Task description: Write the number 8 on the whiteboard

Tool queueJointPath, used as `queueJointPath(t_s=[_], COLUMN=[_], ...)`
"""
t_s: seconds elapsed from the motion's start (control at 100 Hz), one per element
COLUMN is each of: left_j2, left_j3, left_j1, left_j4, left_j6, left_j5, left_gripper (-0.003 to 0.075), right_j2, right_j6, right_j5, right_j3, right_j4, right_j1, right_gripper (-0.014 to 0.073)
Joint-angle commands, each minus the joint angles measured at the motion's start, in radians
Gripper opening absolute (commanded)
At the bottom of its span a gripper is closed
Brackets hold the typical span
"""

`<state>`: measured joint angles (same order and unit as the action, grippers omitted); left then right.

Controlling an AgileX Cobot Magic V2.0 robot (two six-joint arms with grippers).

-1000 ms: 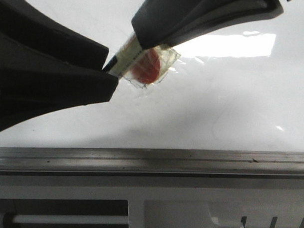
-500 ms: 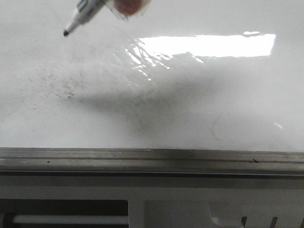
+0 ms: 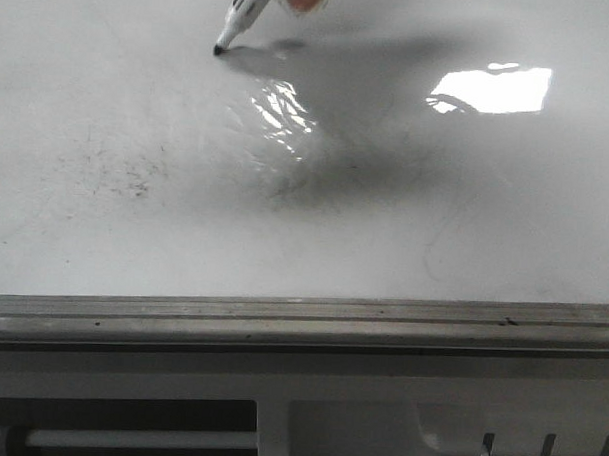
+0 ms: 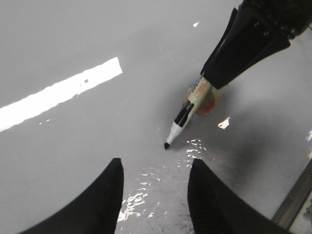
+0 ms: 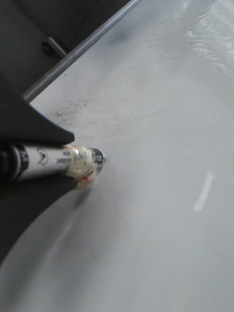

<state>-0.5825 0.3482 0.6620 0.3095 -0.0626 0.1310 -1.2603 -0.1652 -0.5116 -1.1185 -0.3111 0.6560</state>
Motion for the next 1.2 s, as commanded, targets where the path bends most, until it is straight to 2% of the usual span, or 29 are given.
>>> queueJointPath(t_s=[0.0, 0.37, 0.49, 0.71, 1.19], left_j2=[0.001, 0.001, 0.001, 0.001, 0.001], left_j3=[0.029, 0.029, 0.029, 0.029, 0.029], left_j1=[-0.002, -0.002, -0.002, -0.002, -0.002], left_j4=[-0.022, -0.022, -0.022, -0.022, -0.022], left_j6=[-0.013, -0.013, -0.013, -0.013, -0.013], left_j5=[0.064, 0.064, 0.064, 0.064, 0.064], left_gripper=[0.0295, 0.0295, 0.0295, 0.0295, 0.0295], right_j2=[-0.01, 0.026, -0.003, -0.031, -0.009], right_j6=[-0.003, 0.028, 0.031, 0.034, 0.036], right_j5=[0.023, -0.159, -0.158, -0.032, -0.011], right_j3=[-0.037, -0.035, -0.026, -0.051, -0.128], right_j4=[0.0, 0.115, 0.107, 0.093, 0.136], right_j1=[-0.005, -0.004, 0.013, 0.037, 0.01], right_gripper=[-0.0063, -0.0063, -0.0063, -0.0063, -0.0063])
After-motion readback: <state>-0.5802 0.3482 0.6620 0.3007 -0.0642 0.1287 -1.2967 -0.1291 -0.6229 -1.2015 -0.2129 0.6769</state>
